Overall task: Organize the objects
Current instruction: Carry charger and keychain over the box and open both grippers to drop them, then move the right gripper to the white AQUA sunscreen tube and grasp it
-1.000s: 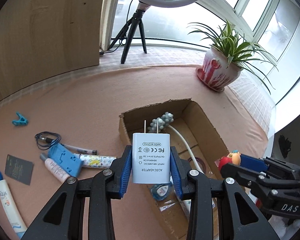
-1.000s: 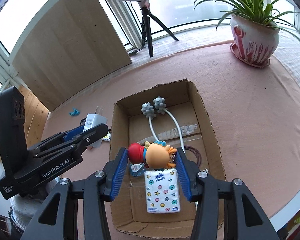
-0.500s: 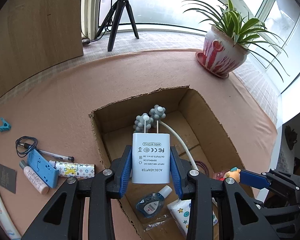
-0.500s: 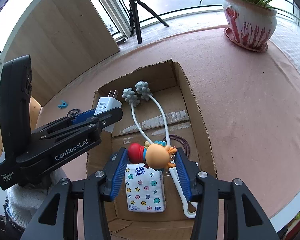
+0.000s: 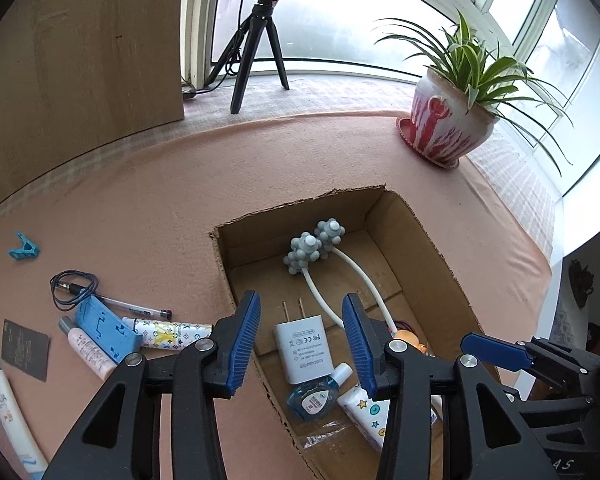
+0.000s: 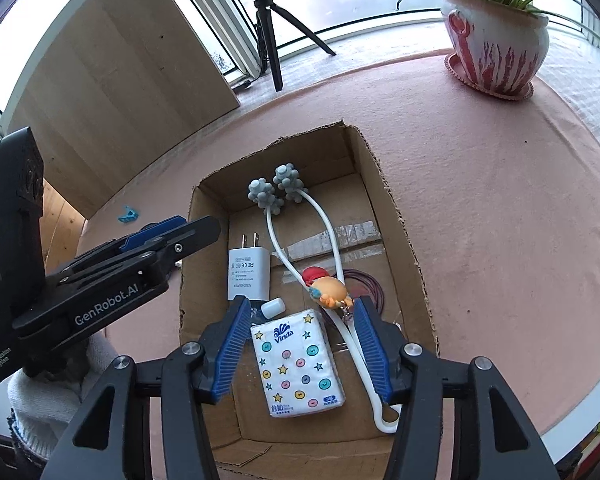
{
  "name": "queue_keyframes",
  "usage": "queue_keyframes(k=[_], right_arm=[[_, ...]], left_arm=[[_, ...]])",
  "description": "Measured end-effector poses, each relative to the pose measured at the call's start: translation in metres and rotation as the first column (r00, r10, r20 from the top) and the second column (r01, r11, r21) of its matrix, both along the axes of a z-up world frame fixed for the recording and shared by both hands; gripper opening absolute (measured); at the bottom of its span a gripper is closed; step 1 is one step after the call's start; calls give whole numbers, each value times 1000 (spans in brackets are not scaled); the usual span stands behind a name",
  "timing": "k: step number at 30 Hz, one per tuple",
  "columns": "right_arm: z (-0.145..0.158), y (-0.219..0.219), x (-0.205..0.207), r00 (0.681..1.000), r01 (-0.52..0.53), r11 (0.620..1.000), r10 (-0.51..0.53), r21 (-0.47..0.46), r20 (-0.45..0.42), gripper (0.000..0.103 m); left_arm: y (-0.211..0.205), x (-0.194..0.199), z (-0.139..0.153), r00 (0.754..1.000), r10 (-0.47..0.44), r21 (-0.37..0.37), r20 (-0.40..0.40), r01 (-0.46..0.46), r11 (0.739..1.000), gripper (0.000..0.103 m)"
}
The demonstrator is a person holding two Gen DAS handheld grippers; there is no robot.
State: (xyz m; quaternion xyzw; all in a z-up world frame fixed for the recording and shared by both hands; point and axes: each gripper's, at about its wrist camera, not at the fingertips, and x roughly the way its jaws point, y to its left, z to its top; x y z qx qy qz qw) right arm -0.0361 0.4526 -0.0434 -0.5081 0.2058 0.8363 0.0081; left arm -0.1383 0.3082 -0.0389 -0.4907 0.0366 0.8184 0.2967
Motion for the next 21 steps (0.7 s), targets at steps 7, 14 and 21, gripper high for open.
queue_keyframes(k=[7,14,21], right_arm=[[8,-20,-9,999,-44,999,44,-4,-15,50],[14,-54,-27,992,-125,992,125,-4,-32,50],[12,-91,-45,979,-203,978,202,-36,-29,50]], left_arm=[[-41,-1,5,998,66,12,5,-67,998,46],[-105,-1,-3,987,160,-6,28,-160,987,46],[-185,3,-14,956,288,-26,45,-287,958,46]])
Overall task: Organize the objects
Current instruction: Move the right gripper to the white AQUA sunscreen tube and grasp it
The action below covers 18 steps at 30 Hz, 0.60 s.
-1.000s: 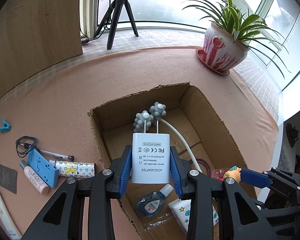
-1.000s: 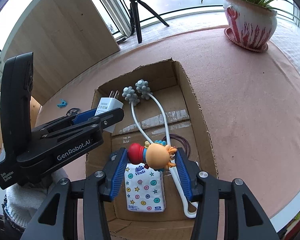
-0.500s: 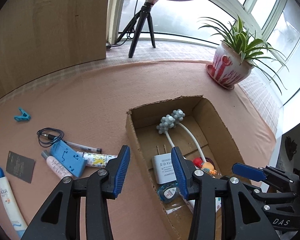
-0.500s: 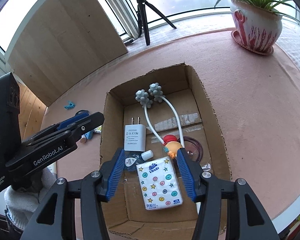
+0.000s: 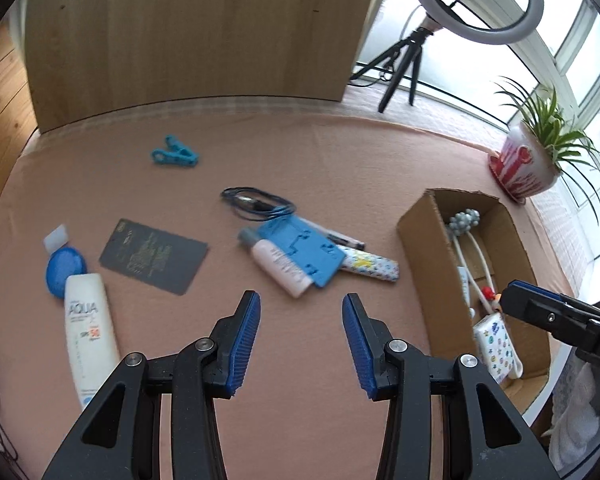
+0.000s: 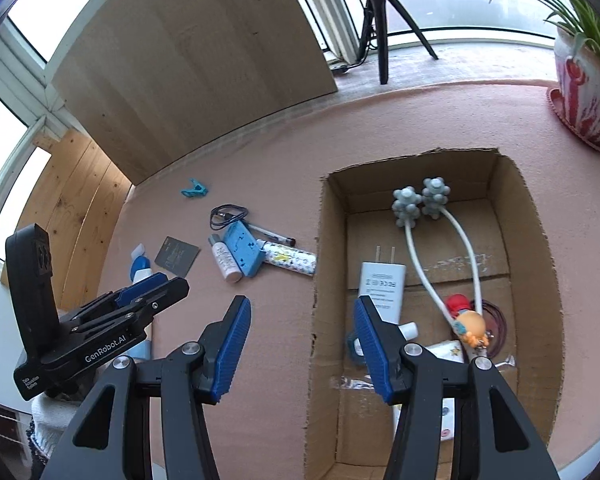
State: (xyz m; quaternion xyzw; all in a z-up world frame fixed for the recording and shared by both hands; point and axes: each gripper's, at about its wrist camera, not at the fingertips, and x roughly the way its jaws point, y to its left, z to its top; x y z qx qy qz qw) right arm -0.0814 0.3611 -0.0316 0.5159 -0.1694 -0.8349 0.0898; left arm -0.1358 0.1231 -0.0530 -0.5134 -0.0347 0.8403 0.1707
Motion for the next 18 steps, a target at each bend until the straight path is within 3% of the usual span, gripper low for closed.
queue_keyframes(k=[11,18], right_arm=[[-10,-74,-25,990,-141,989,141,-36,22,50],[-31,-125,-44,973,-214,973,220,-84,75,50]], left_arm=[[-121,13,-10,984,178,-32,23,-177,984,54],[-158,24,-24,977,203,-39,62,-201,979,61]])
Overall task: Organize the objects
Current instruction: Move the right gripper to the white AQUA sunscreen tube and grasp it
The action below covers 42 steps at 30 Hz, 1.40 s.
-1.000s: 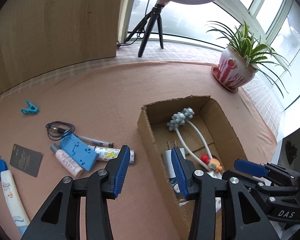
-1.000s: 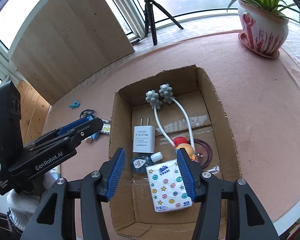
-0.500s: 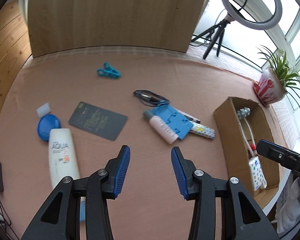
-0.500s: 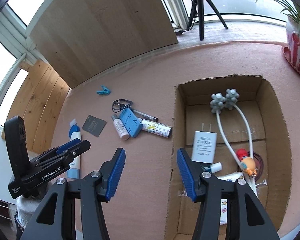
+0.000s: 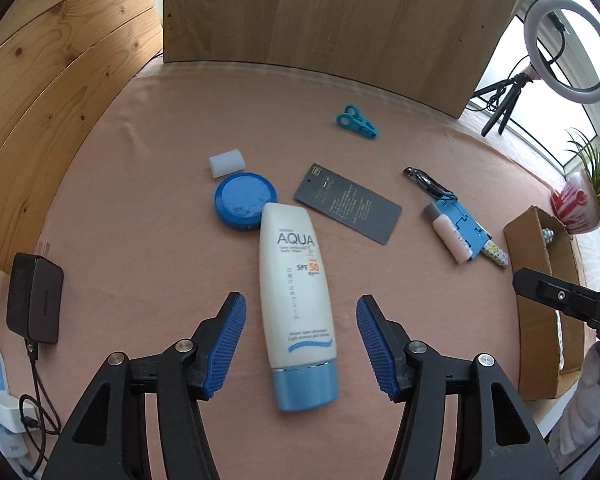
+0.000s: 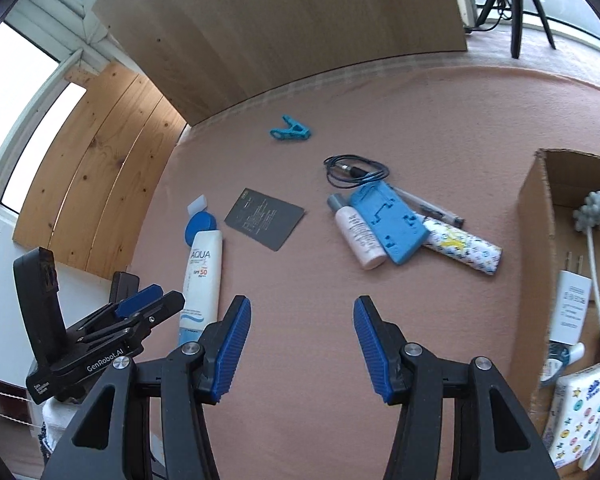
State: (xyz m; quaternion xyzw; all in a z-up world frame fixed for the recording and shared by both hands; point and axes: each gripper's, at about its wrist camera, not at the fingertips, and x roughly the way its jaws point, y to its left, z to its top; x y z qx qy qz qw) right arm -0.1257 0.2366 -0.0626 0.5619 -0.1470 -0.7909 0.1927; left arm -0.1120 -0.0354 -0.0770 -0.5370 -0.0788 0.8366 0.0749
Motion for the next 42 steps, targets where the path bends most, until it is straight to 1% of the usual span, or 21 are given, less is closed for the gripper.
queue_keyframes(k=[2,6,15,20,21,23,26,30,35,38,42], right_arm=[[-7,-16,-2,1000,-25,1000,25,-3,14,50],[-18,-43,-6,998,-59,998,60,-12,32,50],[-46,-86,-17,990,-99,995,102,-30,99,50],[-63,-98,-22,982,-99,993,108,-66,152,50],[-65,-99,-23,982,-97,993,107,-70,158,50],[-69,-102,-24,980,-92,993,104,-81,170,50],[-70,-107,-27,982,-90,993,101,-76,161,50],[-70,-111,-30,981,-94,992,107,-81,163,50],[-73,-114,-35,977,-86,990,106,-113,184,50],[-74,-117,-34,972,-100,987,124,-130,199,46],[-76,-125,-30,968,-114,983,142,-142,205,43]], left_arm=[[-5,1,-5,1000,0,0,12,0,1000,62],[-11,0,-15,999,-2,25,40,1,1000,62],[-14,5,-27,999,-33,59,42,30,998,61],[-13,5,-28,998,-56,65,36,53,996,60],[-12,5,-29,997,-60,70,38,58,996,59],[-12,5,-30,997,-66,77,43,62,995,52],[-11,5,-31,996,-82,96,45,78,992,49],[-9,3,-33,994,-95,112,51,88,990,49],[-8,3,-36,993,-104,124,56,96,988,49],[-8,4,-37,992,-112,122,56,105,987,49],[-18,3,-39,994,-97,150,58,87,985,49]])
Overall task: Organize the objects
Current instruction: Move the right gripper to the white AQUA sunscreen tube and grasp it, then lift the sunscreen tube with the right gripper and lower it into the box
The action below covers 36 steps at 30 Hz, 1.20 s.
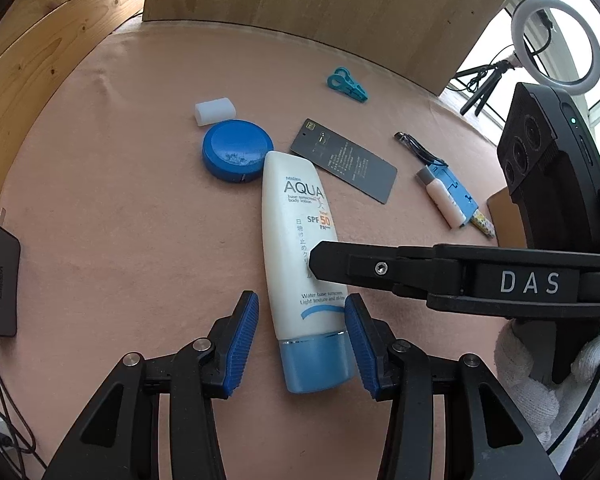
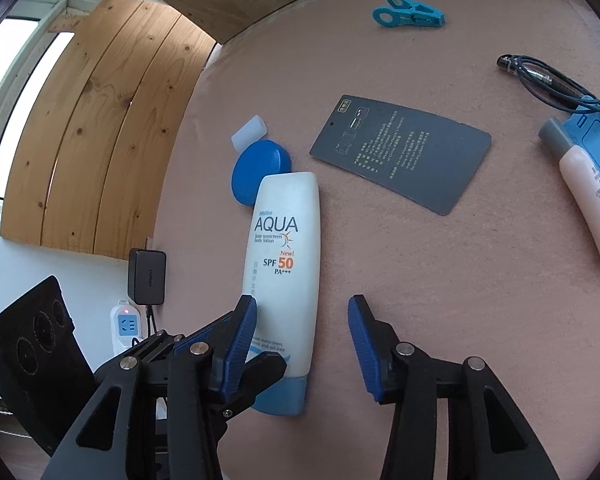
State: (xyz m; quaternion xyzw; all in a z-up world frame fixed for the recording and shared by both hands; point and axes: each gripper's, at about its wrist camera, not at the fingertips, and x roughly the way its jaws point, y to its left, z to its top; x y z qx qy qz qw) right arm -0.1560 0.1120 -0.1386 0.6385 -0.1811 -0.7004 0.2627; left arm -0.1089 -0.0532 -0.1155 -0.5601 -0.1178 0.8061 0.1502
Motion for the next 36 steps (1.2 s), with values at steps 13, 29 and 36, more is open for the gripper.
queue_keyframes(k=[13,29,36], right_arm=[[2,3,16,1000,-2,1000,2,-2,1,34],[15,47,68,995,29,989,-15,142,-104,34],[22,49,75,988,47,978,-15,205,-154,34]], left_arm=[[12,8,-1,998,-59,10,18,59,998,47],[82,45,3,986,-166,-12,18,166,986,49],[88,45,2,982,-189,1,17,189,982,49]])
